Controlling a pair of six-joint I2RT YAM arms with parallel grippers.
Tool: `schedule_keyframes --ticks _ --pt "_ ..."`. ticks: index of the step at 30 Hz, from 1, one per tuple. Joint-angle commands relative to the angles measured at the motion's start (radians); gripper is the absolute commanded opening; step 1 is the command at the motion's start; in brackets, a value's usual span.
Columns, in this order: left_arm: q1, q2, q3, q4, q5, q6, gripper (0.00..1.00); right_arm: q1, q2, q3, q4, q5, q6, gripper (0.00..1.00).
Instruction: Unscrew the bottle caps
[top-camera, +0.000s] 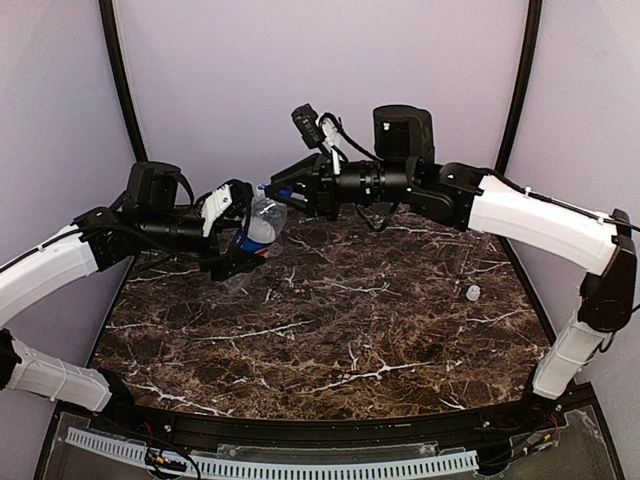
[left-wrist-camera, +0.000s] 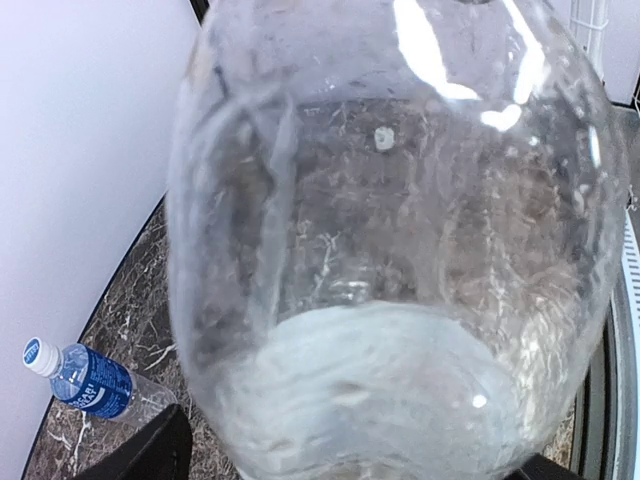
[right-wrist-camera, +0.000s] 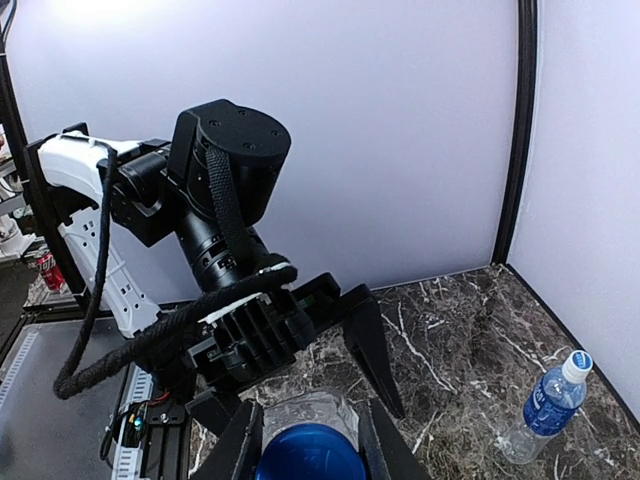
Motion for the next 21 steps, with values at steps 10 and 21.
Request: schedule_keyframes --ticks 10,21 --pt "-0.004 0.002 -0.006 0.054 0.021 -0.036 0.58 -0.009 -0.055 -0.045 0.097 0.026 0.039 0.00" --pt "-0.035 -0.024 -0.048 0.172 -0.423 0.226 0.40 -0.033 -0.091 0.002 -0.083 0.155 0.216 0.87"
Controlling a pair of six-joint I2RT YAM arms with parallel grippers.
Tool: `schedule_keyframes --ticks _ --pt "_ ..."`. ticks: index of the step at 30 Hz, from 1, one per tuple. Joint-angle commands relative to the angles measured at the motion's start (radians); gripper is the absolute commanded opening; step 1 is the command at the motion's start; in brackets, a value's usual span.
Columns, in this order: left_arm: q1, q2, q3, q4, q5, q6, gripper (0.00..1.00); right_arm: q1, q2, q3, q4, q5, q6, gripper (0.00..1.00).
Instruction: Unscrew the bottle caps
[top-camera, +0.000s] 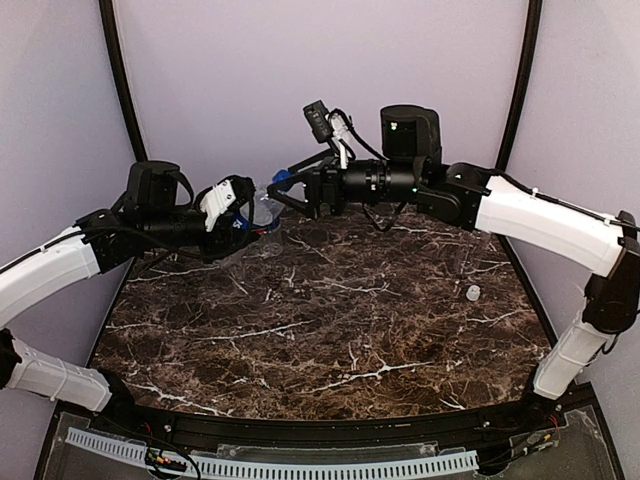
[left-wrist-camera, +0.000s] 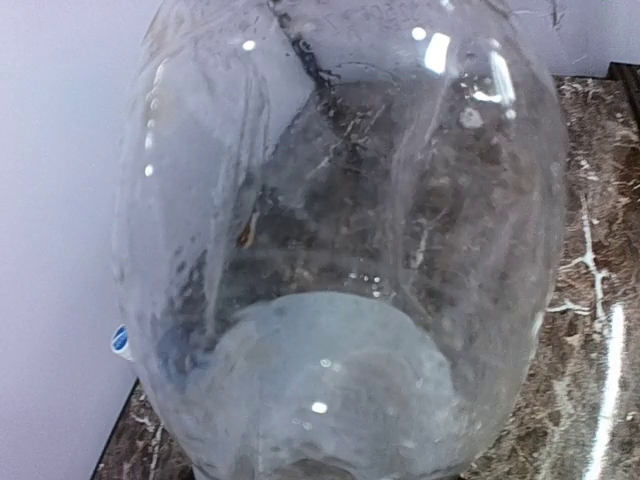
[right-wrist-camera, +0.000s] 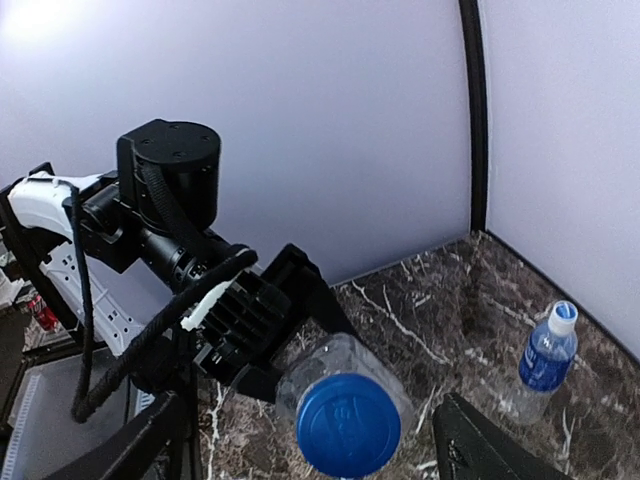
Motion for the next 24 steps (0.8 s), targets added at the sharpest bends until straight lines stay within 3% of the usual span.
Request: schedule_keyframes --ticks 1,4,7,12,19,24 --pt "-0.036 -0.030 -0.039 0.107 -0.345 0.213 0.39 -0.026 -0.063 0.031 -0.090 0.069 0.138 0.87" --pt "-0.090 -0.030 -0.054 0.161 -0.487 0.362 0.39 -0.052 -0.062 0.029 -0.112 0.078 0.212 0.87" --pt "-0.110 -0.027 -0.058 0.221 -0.578 0.408 0.39 -0.064 -0.034 0.049 -0.143 0.078 0.248 0.87" --pt "-0.130 -0.030 -0.082 0.265 -0.605 0.457 0.40 -0.070 0.021 0.097 -0.173 0.038 0.268 0.84" --pt "-0.140 -0.027 -0.092 0.276 -0.607 0.454 0.40 -0.068 0.050 0.129 -0.170 -0.036 0.253 0.57" --pt "-0.140 -0.020 -0.092 0.299 -0.619 0.450 0.40 -0.071 0.036 0.090 -0.180 -0.009 0.255 0.59"
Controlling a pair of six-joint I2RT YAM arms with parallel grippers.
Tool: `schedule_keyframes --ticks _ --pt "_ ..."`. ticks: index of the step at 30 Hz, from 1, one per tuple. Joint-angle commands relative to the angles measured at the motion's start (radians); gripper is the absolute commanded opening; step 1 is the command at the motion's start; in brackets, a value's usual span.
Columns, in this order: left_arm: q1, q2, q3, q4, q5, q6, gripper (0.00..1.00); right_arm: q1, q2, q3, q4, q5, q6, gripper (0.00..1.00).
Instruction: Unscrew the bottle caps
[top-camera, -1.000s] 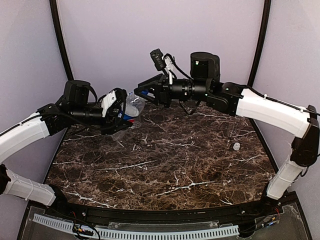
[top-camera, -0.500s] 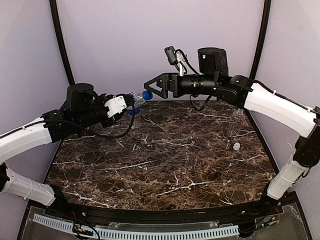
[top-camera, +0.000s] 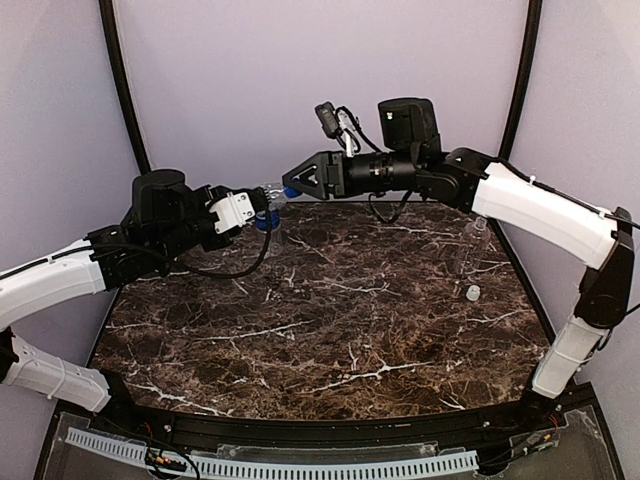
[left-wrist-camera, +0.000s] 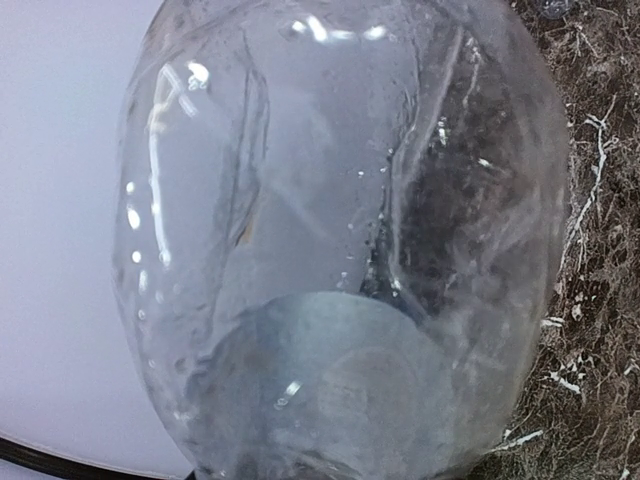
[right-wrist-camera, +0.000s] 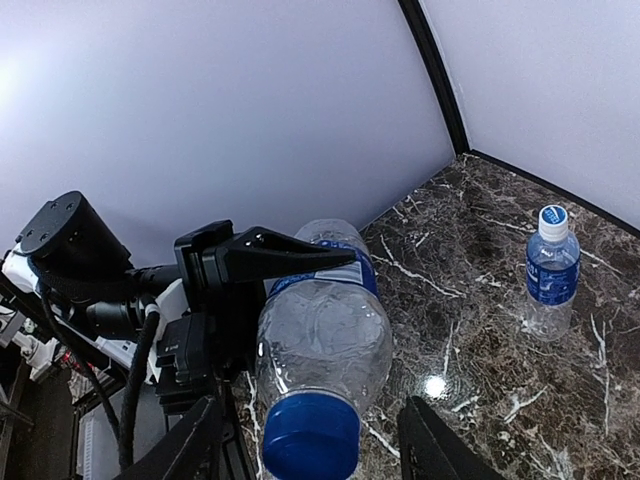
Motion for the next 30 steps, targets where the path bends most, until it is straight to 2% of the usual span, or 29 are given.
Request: schedule_keyframes --ticks 1,6,10,14,17,21,23,25,30 --pt "-0.005 -0.012 -0.010 0.045 -0.024 0.004 0.40 -0.004 -0.013 -0.018 0.003 0.007 -0.002 0.58" --pt "-0.005 -0.005 -0.006 0.046 -0.012 -0.003 0.40 -0.006 -0.011 -0.030 0.000 0.009 -0.007 0.47" --pt "-0.006 -0.003 0.000 0.044 -0.006 -0.007 0.40 -0.006 -0.015 -0.031 0.018 0.006 -0.025 0.31" --pt "-0.010 -0.006 -0.006 0.037 0.011 -0.006 0.40 -0.009 -0.020 -0.036 0.037 -0.010 -0.046 0.22" --pt "-0.013 -0.011 -0.005 0.030 0.033 -0.026 0.39 -0.008 -0.012 -0.033 0.037 -0.056 -0.085 0.00" --pt "-0.013 -0.017 0.039 -0.130 0.153 -0.118 0.39 0.011 -0.026 -0.052 0.012 -0.178 -0.340 0.00" --pt "-0.013 -0.018 0.075 -0.254 0.291 -0.171 0.36 0.042 -0.043 -0.061 -0.053 -0.200 -0.555 0.00" --pt "-0.013 -0.015 0.111 -0.365 0.481 -0.214 0.34 0.084 -0.062 -0.081 -0.113 -0.182 -0.739 0.00" --pt "-0.013 0.007 0.173 -0.536 0.675 -0.258 0.33 0.163 -0.081 -0.121 -0.228 -0.117 -1.087 0.00"
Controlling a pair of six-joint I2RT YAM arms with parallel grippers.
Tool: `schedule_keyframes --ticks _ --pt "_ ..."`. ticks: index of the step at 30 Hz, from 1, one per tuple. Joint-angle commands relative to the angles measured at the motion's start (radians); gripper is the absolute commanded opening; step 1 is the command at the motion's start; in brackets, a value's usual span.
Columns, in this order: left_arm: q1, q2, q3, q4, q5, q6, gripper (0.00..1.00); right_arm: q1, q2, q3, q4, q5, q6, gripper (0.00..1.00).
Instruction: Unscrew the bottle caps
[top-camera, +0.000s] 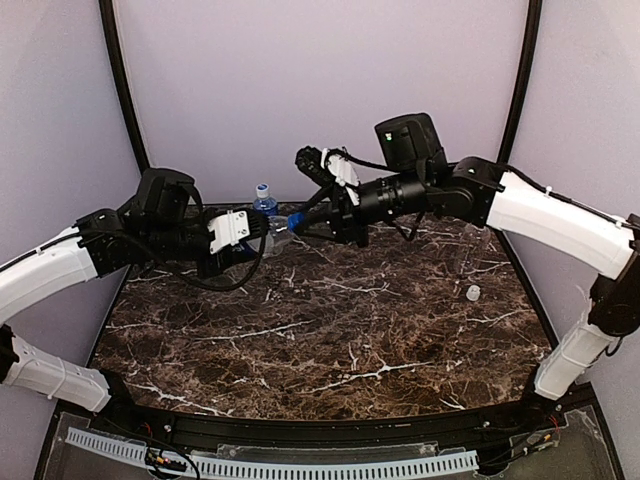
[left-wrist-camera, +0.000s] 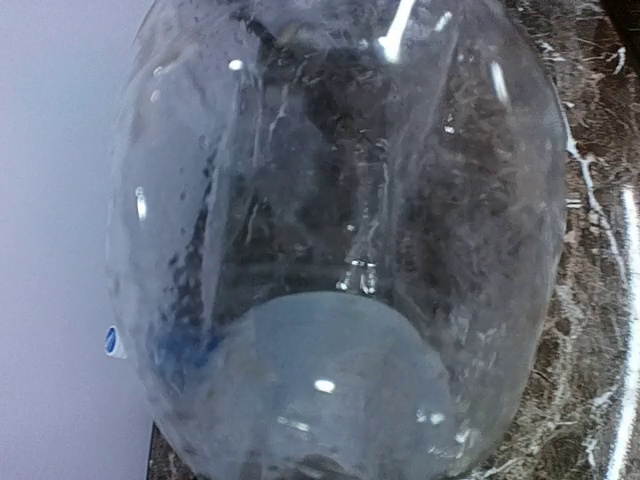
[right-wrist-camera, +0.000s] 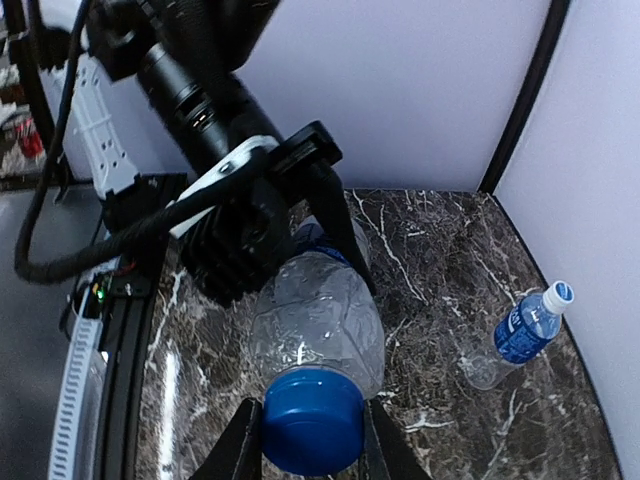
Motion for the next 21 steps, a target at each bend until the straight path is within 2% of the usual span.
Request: schedule_keyframes --ticks 1,6,10,13,15,18,19,20,21 --pt "-0.022 0.006 0.076 -0.174 0.369 -0.077 0.32 0.120 -0.018 -0.059 -0.091 -0.013 -0.488 0.00" --pt "-0.022 0.028 0.106 -0.218 0.464 -0.113 0.31 0.218 -0.030 -0.151 -0.102 0.263 -0.840 0.00" --pt "-0.022 0.039 0.115 -0.232 0.498 -0.122 0.30 0.252 -0.038 -0.180 -0.088 0.395 -1.015 0.00" --pt "-0.022 0.041 0.111 -0.235 0.507 -0.123 0.30 0.268 -0.066 -0.253 -0.004 0.485 -1.152 0.00" --pt "-0.022 0.042 0.107 -0.232 0.505 -0.123 0.30 0.273 -0.082 -0.291 0.052 0.520 -1.212 0.00" --pt "-0.022 0.039 0.100 -0.221 0.494 -0.126 0.30 0.273 -0.098 -0.316 0.107 0.519 -1.216 0.00" --pt "-0.022 0.036 0.096 -0.218 0.490 -0.128 0.30 0.272 -0.107 -0.328 0.135 0.514 -1.205 0.03" --pt "-0.022 0.035 0.093 -0.214 0.482 -0.129 0.30 0.273 -0.118 -0.342 0.163 0.508 -1.196 0.10" --pt "-0.022 0.032 0.088 -0.211 0.476 -0.129 0.30 0.273 -0.130 -0.360 0.198 0.504 -1.185 0.22"
